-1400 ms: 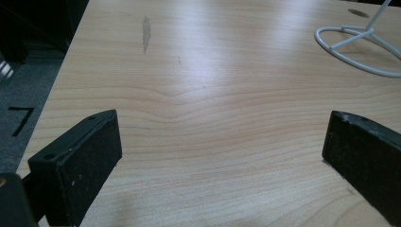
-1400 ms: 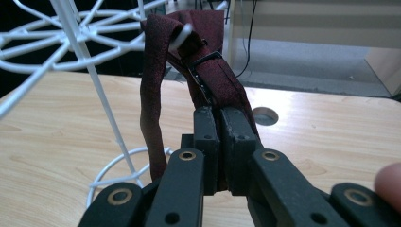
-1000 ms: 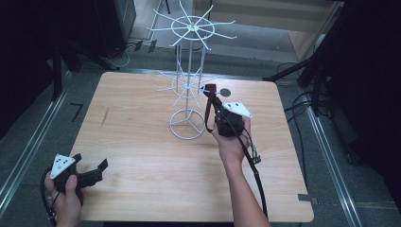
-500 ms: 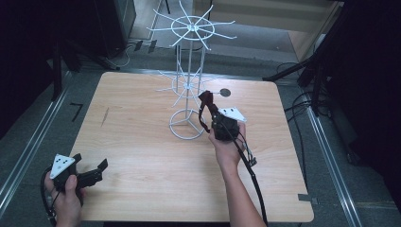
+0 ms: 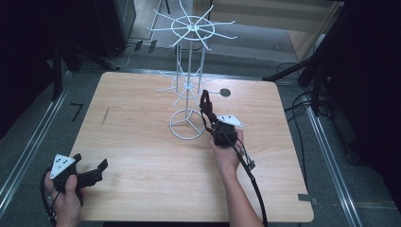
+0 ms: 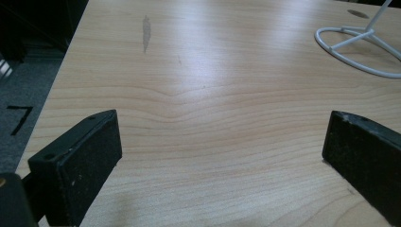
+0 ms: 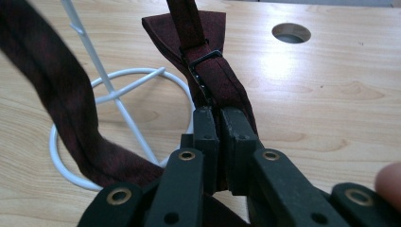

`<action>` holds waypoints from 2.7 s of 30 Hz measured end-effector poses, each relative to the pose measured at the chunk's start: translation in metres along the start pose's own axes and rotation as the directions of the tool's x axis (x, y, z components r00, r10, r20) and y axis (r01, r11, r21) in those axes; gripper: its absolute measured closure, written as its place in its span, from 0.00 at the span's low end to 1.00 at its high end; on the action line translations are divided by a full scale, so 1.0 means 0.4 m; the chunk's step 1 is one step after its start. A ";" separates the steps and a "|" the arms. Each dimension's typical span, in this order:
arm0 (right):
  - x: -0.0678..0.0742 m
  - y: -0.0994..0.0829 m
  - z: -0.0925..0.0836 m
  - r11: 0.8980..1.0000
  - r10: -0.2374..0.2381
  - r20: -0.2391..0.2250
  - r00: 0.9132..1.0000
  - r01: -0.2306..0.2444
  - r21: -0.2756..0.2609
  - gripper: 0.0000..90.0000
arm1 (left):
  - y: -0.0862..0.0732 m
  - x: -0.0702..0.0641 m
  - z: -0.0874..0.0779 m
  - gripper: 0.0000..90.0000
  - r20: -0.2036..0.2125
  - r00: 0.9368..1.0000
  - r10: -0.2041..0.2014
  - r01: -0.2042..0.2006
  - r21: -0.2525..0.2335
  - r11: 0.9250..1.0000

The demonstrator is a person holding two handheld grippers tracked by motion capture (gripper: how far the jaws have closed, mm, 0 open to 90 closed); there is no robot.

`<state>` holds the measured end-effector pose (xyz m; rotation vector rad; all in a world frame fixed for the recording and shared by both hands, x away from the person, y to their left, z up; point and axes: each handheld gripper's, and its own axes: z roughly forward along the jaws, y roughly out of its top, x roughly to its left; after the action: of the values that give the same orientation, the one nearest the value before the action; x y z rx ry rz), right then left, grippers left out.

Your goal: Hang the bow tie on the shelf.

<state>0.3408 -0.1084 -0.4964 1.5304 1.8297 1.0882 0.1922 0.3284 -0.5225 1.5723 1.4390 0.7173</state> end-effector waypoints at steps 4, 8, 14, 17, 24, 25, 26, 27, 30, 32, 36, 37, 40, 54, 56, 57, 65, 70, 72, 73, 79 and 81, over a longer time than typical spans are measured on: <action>-0.011 0.003 -0.003 1.000 0.021 -0.041 0.999 -0.021 -0.003 0.91 | 0.000 0.000 0.000 0.00 0.000 1.000 0.000 0.000 0.001 1.000; -0.022 0.016 -0.015 0.999 0.041 -0.111 0.993 -0.043 -0.020 0.66 | 0.000 0.000 0.000 0.00 0.000 1.000 0.000 0.000 0.001 1.000; -0.046 0.024 -0.035 0.998 0.044 -0.127 0.991 -0.048 -0.033 0.52 | 0.000 -0.001 0.000 0.00 -0.001 1.000 0.001 -0.001 0.001 1.000; -0.063 0.025 -0.049 0.997 0.057 -0.128 0.990 -0.064 -0.050 0.51 | 0.000 -0.001 0.000 0.00 -0.001 1.000 0.003 -0.003 0.001 1.000; -0.104 0.017 -0.085 0.995 0.046 -0.126 0.991 -0.057 -0.080 0.47 | 0.000 -0.001 0.000 0.00 -0.002 1.000 0.005 -0.005 0.001 1.000; -0.110 0.015 -0.091 0.995 0.049 -0.125 0.991 -0.059 -0.081 0.46 | 0.000 -0.001 0.000 0.00 -0.002 1.000 0.005 -0.005 0.001 1.000; -0.118 0.013 -0.097 0.995 0.045 -0.124 0.991 -0.055 -0.085 0.46 | 0.000 -0.001 0.000 0.00 -0.002 1.000 0.005 -0.005 0.000 1.000; -0.125 0.011 -0.103 0.994 0.045 -0.122 0.992 -0.056 -0.088 0.45 | 0.000 -0.001 0.000 0.00 -0.002 1.000 0.006 -0.006 0.001 1.000; -0.147 0.003 -0.119 0.993 0.045 -0.111 0.993 -0.056 -0.100 0.44 | 0.000 -0.001 0.000 0.00 -0.003 1.000 0.006 -0.006 0.001 1.000; -0.161 -0.003 -0.131 0.993 0.049 -0.101 0.994 -0.060 -0.106 0.44 | 0.000 -0.001 0.000 0.00 -0.004 1.000 0.007 -0.007 0.002 1.000; -0.191 -0.017 -0.152 0.990 0.057 -0.082 0.995 -0.067 -0.124 0.44 | 0.000 -0.002 0.000 0.00 -0.004 1.000 0.006 -0.006 0.002 1.000; -0.199 -0.021 -0.157 0.989 0.061 -0.077 0.995 -0.071 -0.127 0.44 | 0.000 -0.002 0.000 0.00 -0.004 1.000 0.006 -0.006 0.002 1.000; -0.222 -0.030 -0.171 0.988 0.072 -0.069 0.995 -0.081 -0.132 0.44 | 0.000 -0.002 0.000 0.00 -0.005 1.000 0.006 -0.006 0.002 1.000; -0.317 -0.084 -0.230 0.981 0.121 -0.047 0.992 -0.127 -0.144 0.37 | 0.000 -0.003 -0.001 0.00 -0.009 1.000 0.006 -0.006 -0.001 1.000; -0.331 -0.094 -0.240 0.980 0.126 -0.050 0.991 -0.132 -0.149 0.35 | -0.001 -0.003 -0.001 0.00 -0.011 1.000 0.004 -0.004 -0.003 1.000; -0.338 -0.100 -0.244 0.979 0.127 -0.050 0.991 -0.133 -0.151 0.34 | -0.001 -0.003 -0.002 0.00 -0.011 1.000 0.003 -0.003 -0.004 1.000; -0.399 -0.147 -0.279 0.978 0.152 -0.033 0.988 -0.156 -0.142 0.30 | -0.001 -0.004 -0.002 0.00 -0.014 1.000 0.005 -0.005 -0.007 1.000; -0.435 -0.177 -0.303 0.978 0.155 -0.017 0.988 -0.156 -0.135 0.29 | -0.001 -0.005 -0.002 0.00 -0.018 1.000 0.006 -0.006 -0.009 1.000; -0.449 -0.189 -0.313 0.978 0.161 -0.009 0.987 -0.160 -0.132 0.28 | -0.001 -0.006 -0.002 0.00 -0.021 1.000 0.006 -0.006 -0.011 1.000; -0.457 -0.196 -0.318 0.978 0.160 -0.010 0.987 -0.160 -0.132 0.28 | -0.002 -0.006 -0.002 0.00 -0.023 1.000 0.005 -0.005 -0.013 1.000; -0.504 -0.239 -0.346 0.979 0.175 -0.005 0.985 -0.175 -0.108 0.22 | -0.001 -0.005 -0.002 0.00 -0.017 1.000 0.005 -0.005 -0.010 1.000; -0.521 -0.251 -0.357 0.980 0.174 -0.003 0.985 -0.173 -0.101 0.19 | -0.001 -0.005 -0.002 0.00 -0.020 1.000 0.007 -0.007 -0.010 1.000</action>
<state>0.2190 -0.3500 -0.5240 1.6549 1.6344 1.2347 0.1910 0.3264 -0.5223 1.5670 1.4431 0.7451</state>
